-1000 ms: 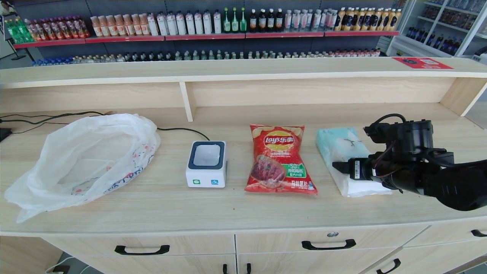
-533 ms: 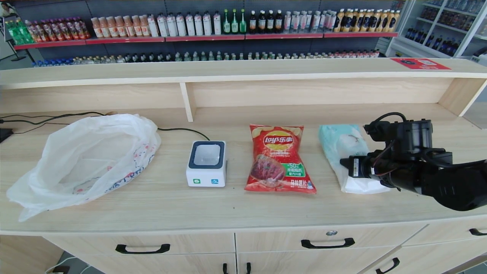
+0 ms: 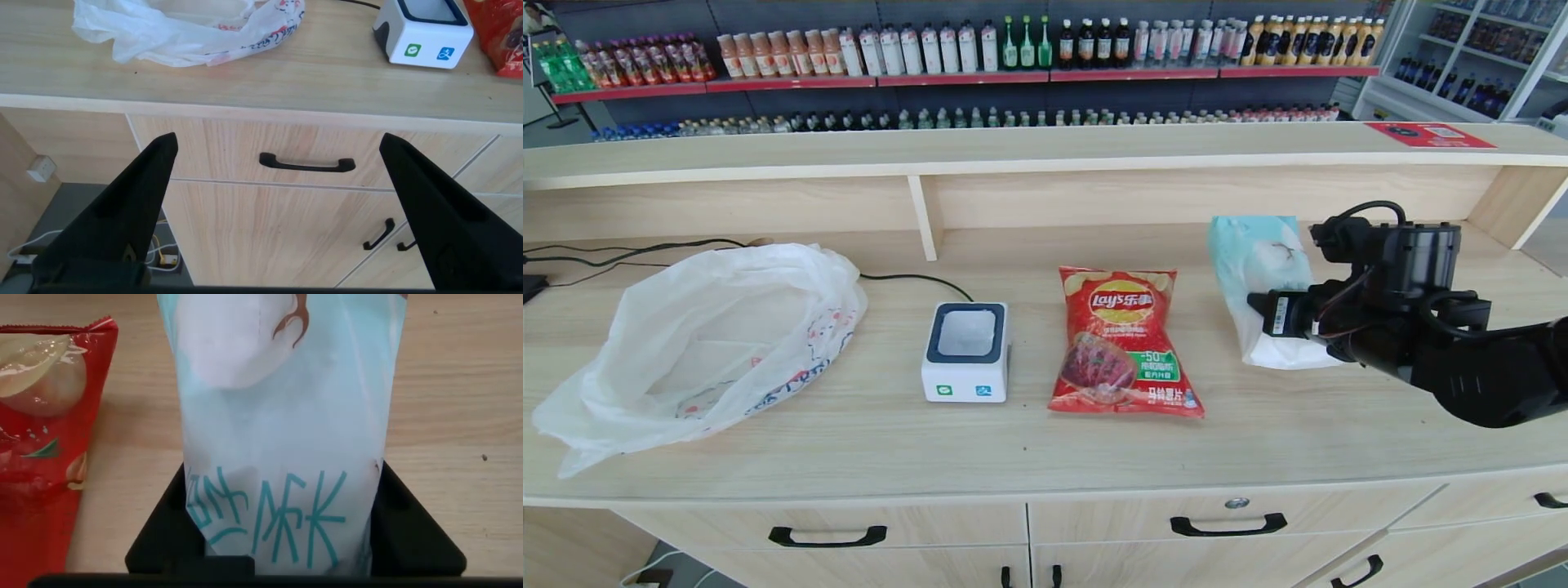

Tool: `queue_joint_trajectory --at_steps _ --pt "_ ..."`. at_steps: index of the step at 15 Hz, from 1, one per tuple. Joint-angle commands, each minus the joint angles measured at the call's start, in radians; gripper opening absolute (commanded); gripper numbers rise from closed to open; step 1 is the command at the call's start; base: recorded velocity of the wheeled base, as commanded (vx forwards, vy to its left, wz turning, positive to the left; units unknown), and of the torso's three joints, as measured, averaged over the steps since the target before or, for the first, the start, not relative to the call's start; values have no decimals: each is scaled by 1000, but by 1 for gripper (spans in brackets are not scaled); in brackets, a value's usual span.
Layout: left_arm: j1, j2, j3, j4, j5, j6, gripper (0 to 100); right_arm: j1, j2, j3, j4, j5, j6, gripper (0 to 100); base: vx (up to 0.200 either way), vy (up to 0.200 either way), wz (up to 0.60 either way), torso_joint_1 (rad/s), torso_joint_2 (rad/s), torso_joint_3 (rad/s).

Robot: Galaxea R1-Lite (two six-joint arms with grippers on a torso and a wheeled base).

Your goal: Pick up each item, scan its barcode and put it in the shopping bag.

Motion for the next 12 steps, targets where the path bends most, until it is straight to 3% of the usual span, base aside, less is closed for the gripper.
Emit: queue_joint_trajectory --at_steps 1,7,12 --pt "2 2 0 0 0 0 100 10 -27 25 -36 0 -2 0 0 0 0 0 0 0" --pt "0 0 0 0 0 0 100 30 -107 128 -125 3 -2 0 0 0 0 0 0 0" --pt "2 2 0 0 0 0 100 73 -117 205 -352 9 -33 0 0 0 0 0 0 0"
